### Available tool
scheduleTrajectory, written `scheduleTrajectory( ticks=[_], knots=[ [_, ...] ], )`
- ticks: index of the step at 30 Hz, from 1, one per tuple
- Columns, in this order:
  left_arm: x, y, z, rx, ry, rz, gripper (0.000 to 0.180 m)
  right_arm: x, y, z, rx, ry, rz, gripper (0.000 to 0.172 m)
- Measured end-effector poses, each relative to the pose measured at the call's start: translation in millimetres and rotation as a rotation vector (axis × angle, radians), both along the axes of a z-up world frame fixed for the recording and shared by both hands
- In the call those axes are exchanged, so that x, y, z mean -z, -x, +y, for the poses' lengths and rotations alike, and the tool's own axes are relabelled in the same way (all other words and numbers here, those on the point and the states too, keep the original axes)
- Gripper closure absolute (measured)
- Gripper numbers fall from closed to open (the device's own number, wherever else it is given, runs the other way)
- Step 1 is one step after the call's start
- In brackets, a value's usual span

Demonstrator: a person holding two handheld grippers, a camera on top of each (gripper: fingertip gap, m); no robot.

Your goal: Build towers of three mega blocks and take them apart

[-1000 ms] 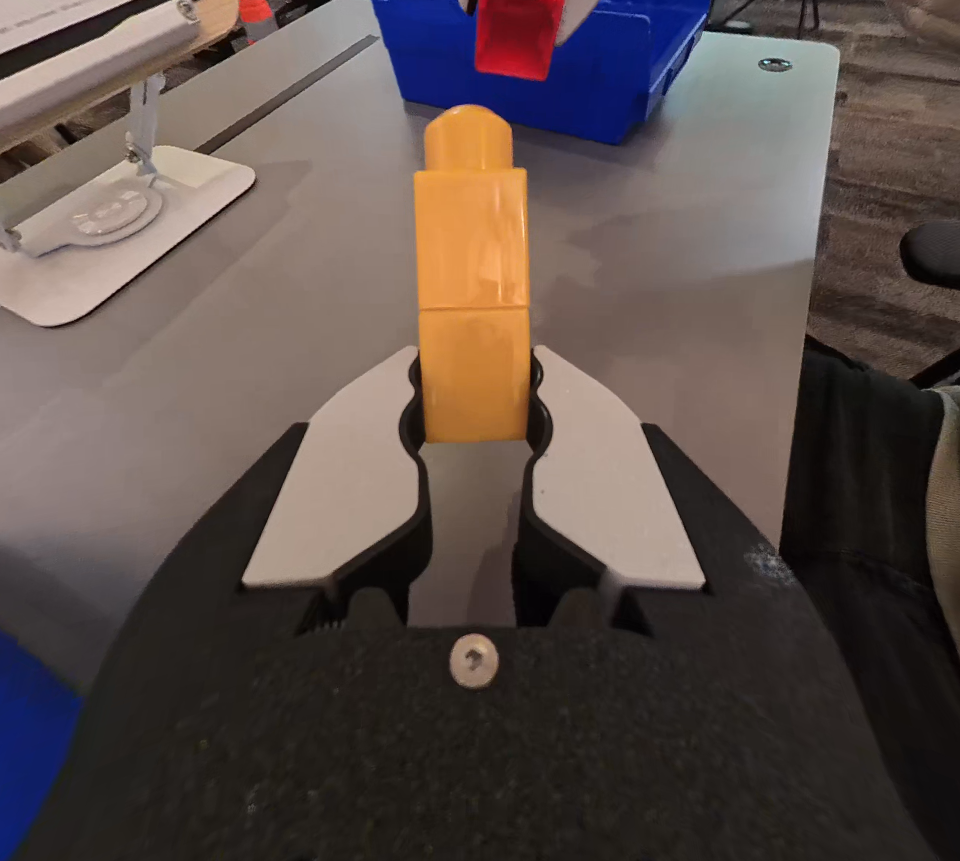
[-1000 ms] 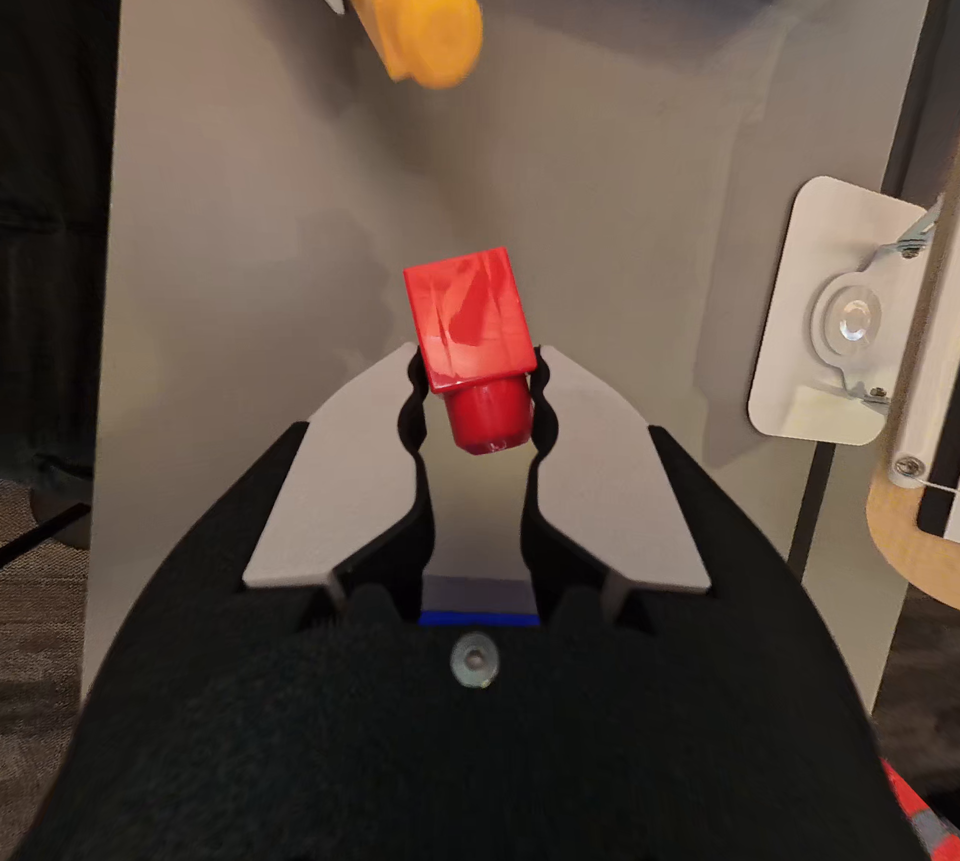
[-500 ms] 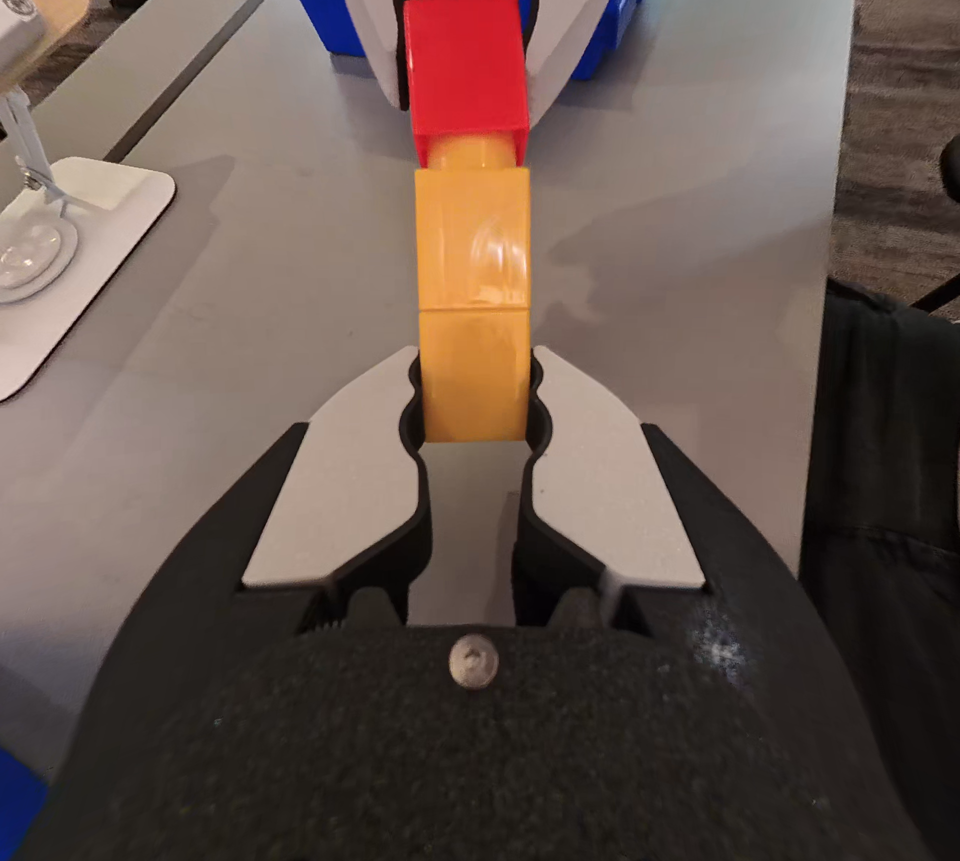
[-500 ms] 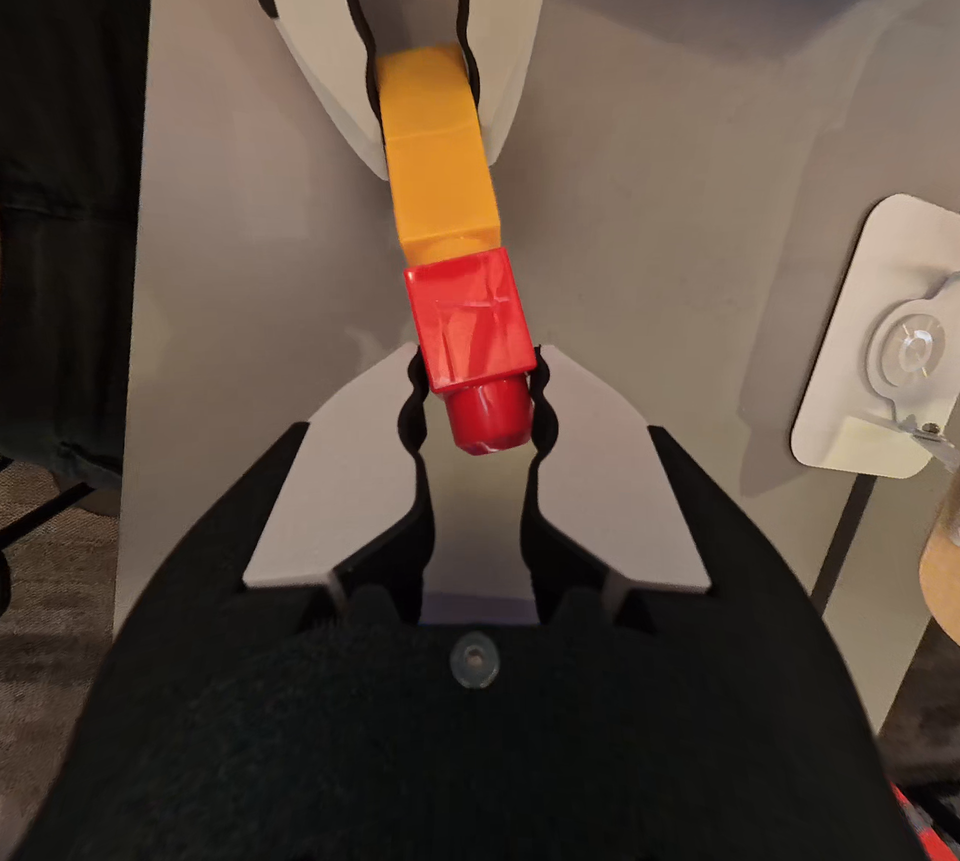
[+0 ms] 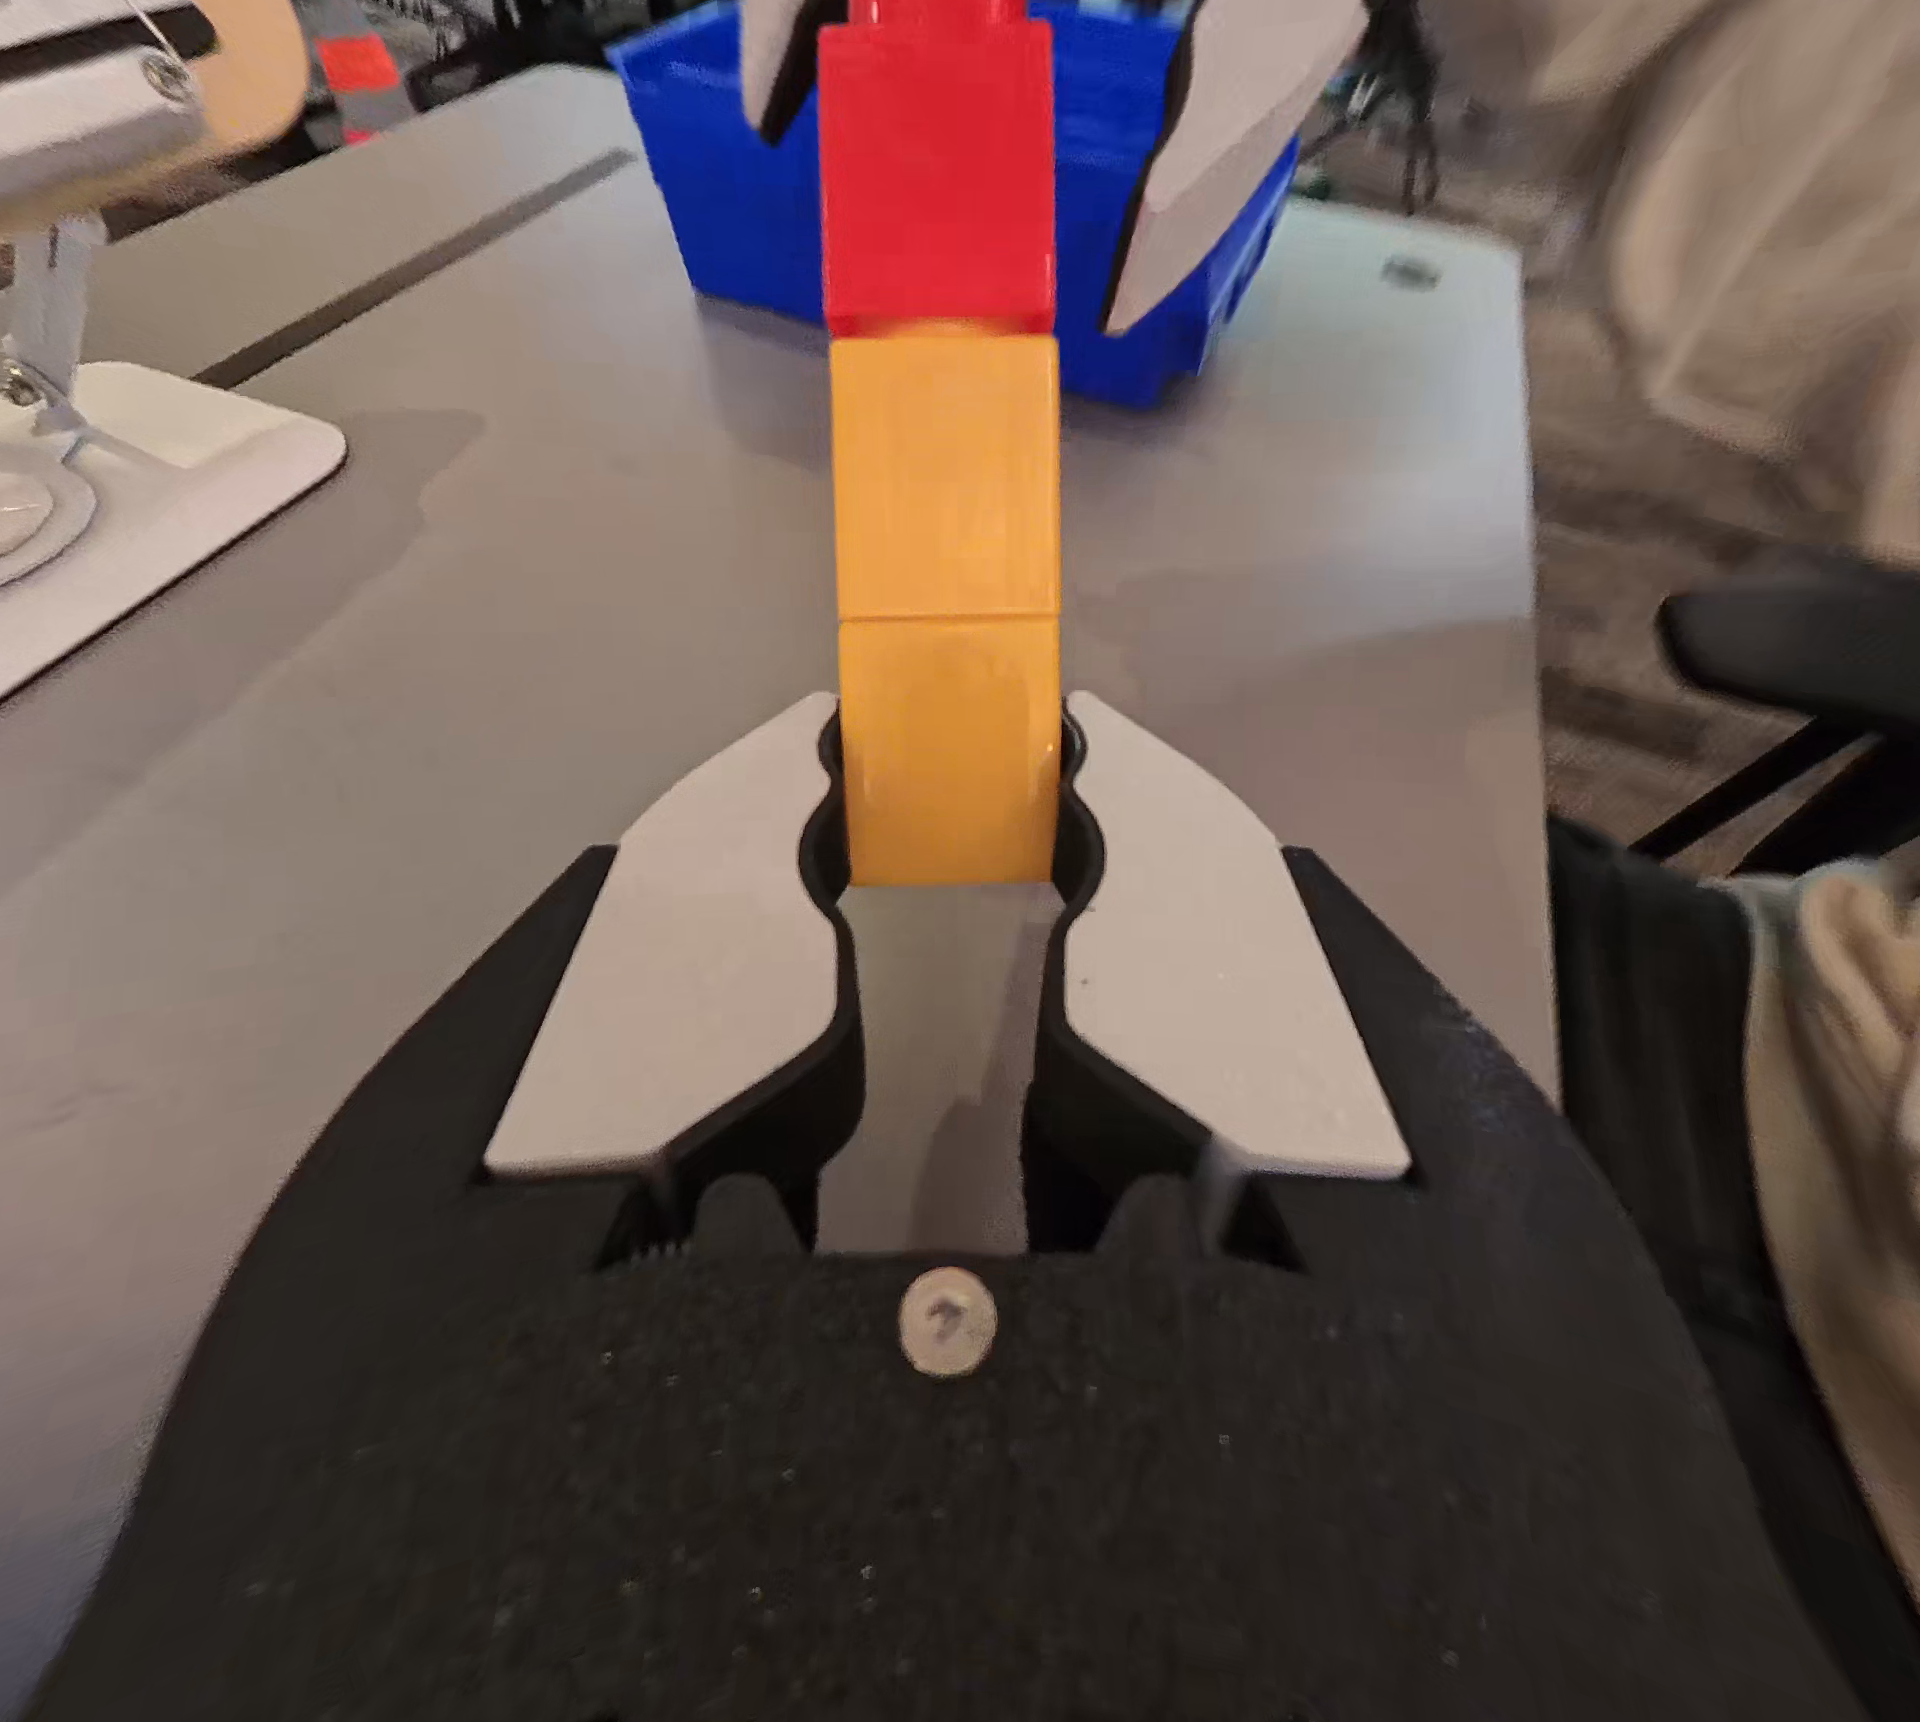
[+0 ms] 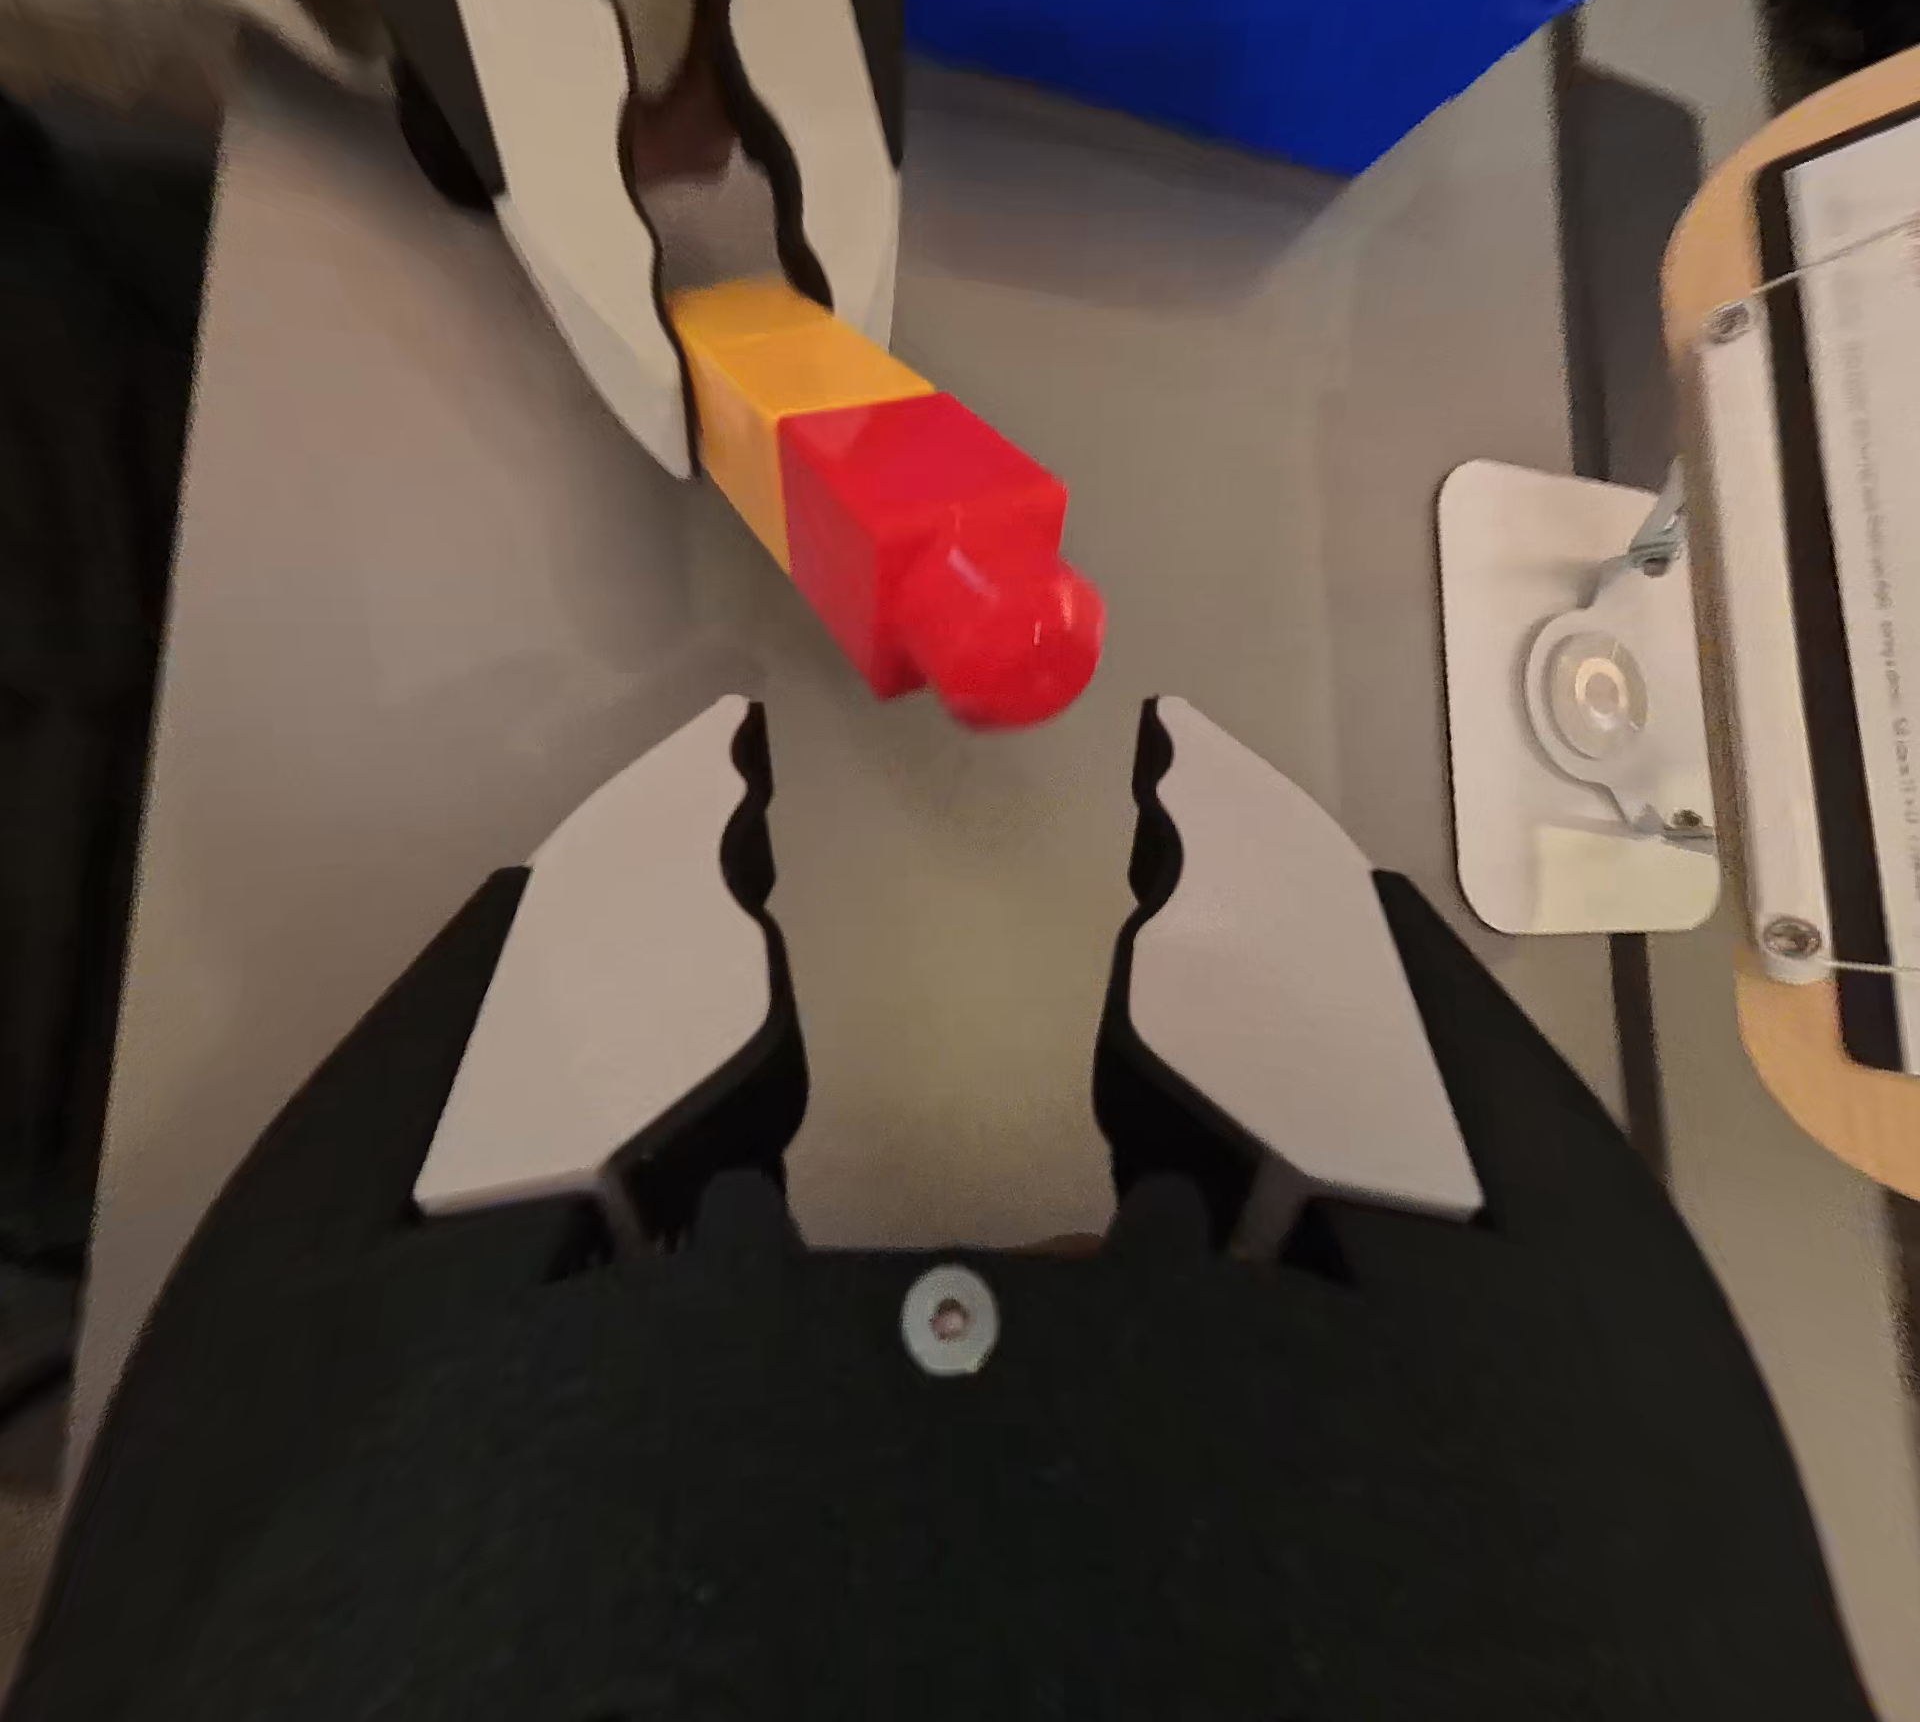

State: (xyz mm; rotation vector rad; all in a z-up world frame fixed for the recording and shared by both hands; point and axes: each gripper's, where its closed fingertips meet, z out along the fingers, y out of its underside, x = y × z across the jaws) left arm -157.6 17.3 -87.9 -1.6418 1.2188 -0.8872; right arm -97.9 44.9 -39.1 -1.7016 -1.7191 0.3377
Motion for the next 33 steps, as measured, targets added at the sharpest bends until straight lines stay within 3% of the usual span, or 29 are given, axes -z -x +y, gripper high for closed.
scheduleTrajectory(
  ticks=[1,5,7,12,15,18,21,33],
  knots=[
    [-6.8,1.6,2.4,0.003,0.026,-0.052,0.145,-10.1,0.2,-0.2,0.013,0.024,0.112,0.103],
    [-33.4,8.5,9.3,0.037,0.131,-0.271,0.145,-59.7,-0.7,2.6,0.081,0.201,0.822,0.109],
    [-36.1,7.9,9.0,0.065,0.174,-0.326,0.145,-64.3,-4.0,6.9,0.097,0.312,1.12,0.118],
    [-29.4,-1.7,3.2,0.119,0.256,-0.388,0.145,-46.5,14.9,6.7,0.051,0.494,1.391,0.118],
    [-24.1,-6.7,0.2,0.129,0.259,-0.368,0.145,-42.3,22.9,5.6,0.008,0.58,1.44,0.119],
    [-20.9,-11.3,-1.6,0.135,0.264,-0.359,0.145,-38.8,30.3,3.5,0.004,0.548,1.398,0.12],
    [-16.1,-14.9,-2.8,0.143,0.26,-0.331,0.145,-40.4,26.1,3.4,-0.003,0.544,1.428,0.136],
    [-2.6,-18.1,-9.8,0.171,0.265,-0.25,0.145,-25.6,27.2,-7.3,-0.049,0.552,1.259,0.136]
  ],
)
